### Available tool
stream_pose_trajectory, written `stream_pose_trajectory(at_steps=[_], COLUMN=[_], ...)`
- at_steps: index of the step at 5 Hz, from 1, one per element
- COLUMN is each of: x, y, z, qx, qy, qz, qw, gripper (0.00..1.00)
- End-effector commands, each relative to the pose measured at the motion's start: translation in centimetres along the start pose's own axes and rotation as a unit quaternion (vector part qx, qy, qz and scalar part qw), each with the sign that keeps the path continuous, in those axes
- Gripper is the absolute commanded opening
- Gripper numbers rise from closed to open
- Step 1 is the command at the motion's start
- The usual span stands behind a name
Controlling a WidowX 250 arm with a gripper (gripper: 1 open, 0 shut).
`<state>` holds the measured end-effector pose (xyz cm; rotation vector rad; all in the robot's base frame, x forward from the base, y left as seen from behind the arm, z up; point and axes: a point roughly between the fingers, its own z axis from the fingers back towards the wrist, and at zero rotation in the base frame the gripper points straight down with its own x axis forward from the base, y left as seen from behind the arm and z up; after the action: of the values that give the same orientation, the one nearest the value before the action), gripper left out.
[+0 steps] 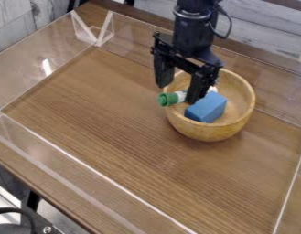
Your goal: Remove the green marker from inside the brown bowl and put it on the table
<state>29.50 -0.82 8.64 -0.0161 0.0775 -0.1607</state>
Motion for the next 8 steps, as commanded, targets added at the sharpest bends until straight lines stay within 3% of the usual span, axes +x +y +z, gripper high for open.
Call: stream_pose_trajectory(at_steps=[1,8], x=[0.6,1.7], y=[-0.2,0.0], z=[0.6,-1.4], qx=[0.004,0.0], qy=[-0.022,-0.041], qz=[-0.017,-0.083], qw=[0.9996,0.9957], gripper=[1.0,1.0])
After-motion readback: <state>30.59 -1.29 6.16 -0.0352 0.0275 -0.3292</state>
